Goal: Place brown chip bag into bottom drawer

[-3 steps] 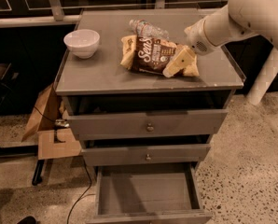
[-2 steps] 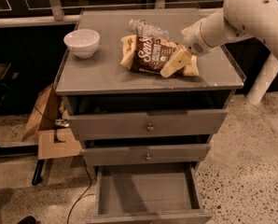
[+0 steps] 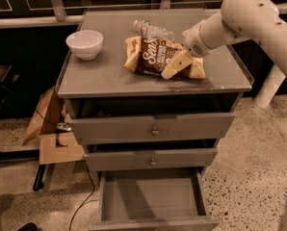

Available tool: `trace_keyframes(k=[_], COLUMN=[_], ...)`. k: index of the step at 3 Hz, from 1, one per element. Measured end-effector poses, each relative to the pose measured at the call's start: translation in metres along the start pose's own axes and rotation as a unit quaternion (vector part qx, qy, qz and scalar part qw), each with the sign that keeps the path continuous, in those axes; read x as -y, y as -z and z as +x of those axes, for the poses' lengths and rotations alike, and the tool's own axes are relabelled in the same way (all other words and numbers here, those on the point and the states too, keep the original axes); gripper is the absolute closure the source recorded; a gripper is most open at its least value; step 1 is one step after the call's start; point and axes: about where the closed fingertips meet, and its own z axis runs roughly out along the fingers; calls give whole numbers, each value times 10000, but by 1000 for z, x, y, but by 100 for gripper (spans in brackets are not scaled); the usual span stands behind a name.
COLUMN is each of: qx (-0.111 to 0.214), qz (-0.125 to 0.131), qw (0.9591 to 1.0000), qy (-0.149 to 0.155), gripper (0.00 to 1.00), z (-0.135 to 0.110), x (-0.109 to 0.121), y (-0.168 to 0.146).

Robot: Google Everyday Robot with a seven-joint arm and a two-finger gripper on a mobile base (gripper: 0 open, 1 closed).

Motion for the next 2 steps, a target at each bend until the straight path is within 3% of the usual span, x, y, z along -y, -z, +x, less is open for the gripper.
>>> trace_keyframes(k=[1, 2], qx=[-95, -96], qz=[-122, -123], qw=[9999, 9999], qy=[-73, -74], gripper=[0, 19], z=[6, 6], x=[-1, -1], y=[-16, -16])
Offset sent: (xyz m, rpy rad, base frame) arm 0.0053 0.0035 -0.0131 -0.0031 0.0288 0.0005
